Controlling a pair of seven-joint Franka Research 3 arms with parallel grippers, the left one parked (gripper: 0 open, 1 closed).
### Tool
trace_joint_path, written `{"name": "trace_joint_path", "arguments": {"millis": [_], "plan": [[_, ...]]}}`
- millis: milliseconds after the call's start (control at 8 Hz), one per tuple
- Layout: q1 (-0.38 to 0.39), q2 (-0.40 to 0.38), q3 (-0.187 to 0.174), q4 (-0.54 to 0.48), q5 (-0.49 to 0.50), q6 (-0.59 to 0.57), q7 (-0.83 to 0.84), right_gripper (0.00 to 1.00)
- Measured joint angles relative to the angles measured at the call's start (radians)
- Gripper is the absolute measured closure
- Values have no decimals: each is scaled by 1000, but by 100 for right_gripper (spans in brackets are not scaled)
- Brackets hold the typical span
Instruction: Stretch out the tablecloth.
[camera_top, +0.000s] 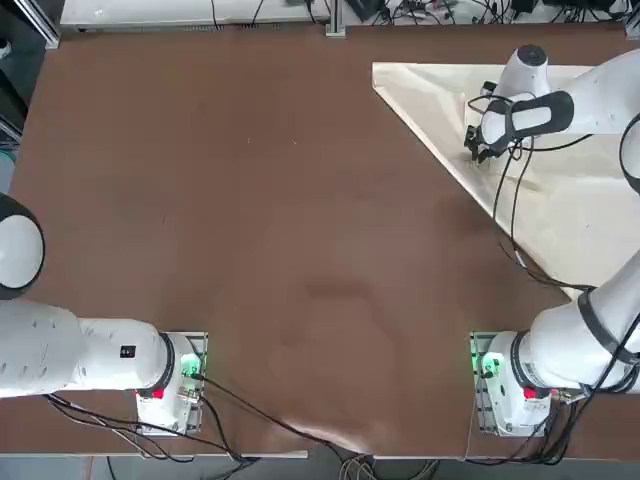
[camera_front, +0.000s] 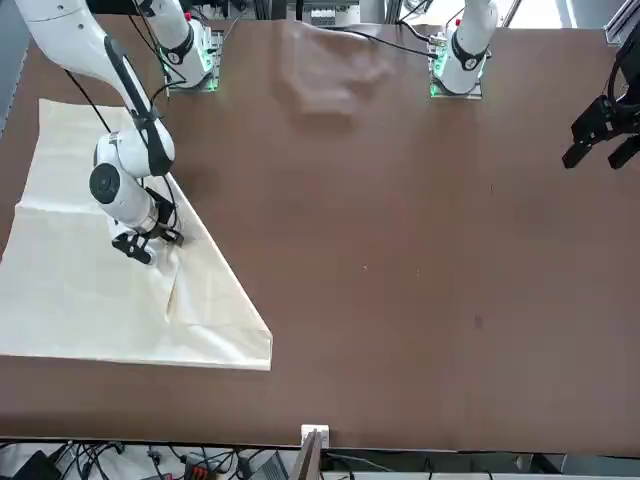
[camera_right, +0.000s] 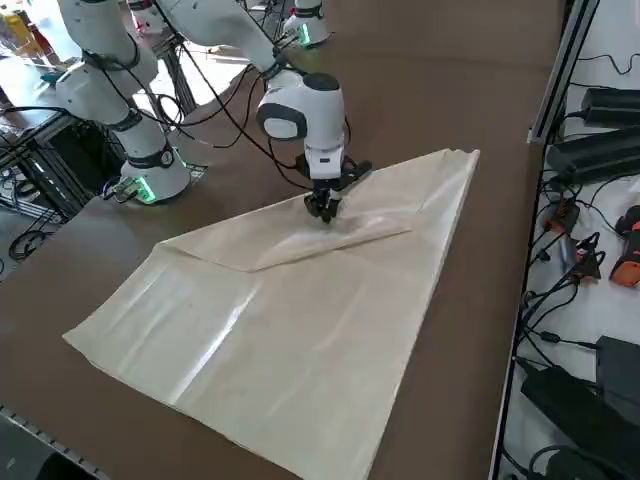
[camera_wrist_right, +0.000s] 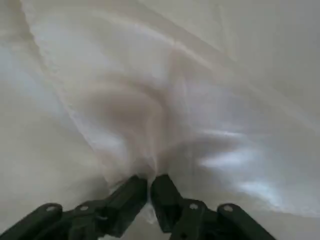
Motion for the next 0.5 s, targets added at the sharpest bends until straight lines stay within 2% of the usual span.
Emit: {"name": "trace_joint_path", "arguments": {"millis": [250,500], "plan": [[-1,-13,0,-1,0,-7,0,93],[-3,-14,0,-1,0,-7,-1,95]]}}
